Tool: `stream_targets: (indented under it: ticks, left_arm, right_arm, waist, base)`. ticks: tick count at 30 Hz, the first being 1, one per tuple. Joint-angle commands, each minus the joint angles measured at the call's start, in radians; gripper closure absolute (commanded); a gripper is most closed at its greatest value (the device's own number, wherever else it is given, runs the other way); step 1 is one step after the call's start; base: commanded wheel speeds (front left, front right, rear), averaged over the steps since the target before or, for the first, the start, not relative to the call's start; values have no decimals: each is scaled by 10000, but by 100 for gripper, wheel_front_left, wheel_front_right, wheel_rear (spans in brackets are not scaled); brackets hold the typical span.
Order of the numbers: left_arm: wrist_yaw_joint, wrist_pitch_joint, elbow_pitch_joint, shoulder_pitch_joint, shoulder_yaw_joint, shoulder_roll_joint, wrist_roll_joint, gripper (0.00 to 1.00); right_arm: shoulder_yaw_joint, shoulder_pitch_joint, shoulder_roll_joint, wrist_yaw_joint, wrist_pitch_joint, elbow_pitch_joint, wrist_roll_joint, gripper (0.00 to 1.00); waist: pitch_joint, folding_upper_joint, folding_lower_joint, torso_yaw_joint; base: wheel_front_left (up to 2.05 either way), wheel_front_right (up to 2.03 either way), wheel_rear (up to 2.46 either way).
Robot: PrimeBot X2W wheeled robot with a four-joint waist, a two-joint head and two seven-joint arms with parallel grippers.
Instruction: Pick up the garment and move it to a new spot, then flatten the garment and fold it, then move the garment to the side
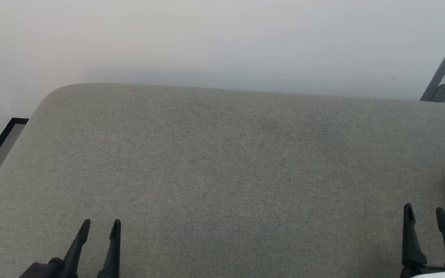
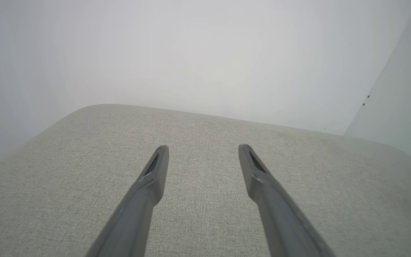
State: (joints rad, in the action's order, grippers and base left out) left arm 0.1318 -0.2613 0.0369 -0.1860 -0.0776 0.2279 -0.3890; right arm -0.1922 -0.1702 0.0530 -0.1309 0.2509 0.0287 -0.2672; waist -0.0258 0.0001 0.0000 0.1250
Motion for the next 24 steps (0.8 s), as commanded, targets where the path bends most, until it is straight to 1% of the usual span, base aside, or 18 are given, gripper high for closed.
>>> stream_targets:
  ticks: [1, 4, 5, 9, 24]
  left_arm:
    - [-24, -48, -76, 80, 40, -5, 36, 0]
    - [-24, -48, -119, 61, 72, -6, 36, 0]
    - [0, 1, -82, 0, 22, -26, 37, 100]
    - [1, 31, 277, -78, -68, -188, 7, 100]
    - [-9, 651, 629, 533, 183, -391, -2554, 100]
  right_arm:
    - [35, 50, -25, 4, 7, -20, -83, 0]
    - [70, 56, -24, 4, 17, 9, -126, 0]
    - [51, 9, -4, 0, 0, 36, -76, 100]
    - [44, -65, -100, 0, -25, 411, -100, 100]
    - [184, 525, -80, 0, -752, 753, -2751, 100]
  waist:
    - [3, -1, 0, -13]
    - [-2, -1, 0, -11]
    - [-1, -1, 0, -11]
    - [0, -1, 0, -13]
    - [35, -1, 0, -163]
  base:
    - [0, 0, 0]
    - [0, 0, 0]
    - [0, 0, 0]
    - [0, 0, 0]
    - [0, 0, 0]
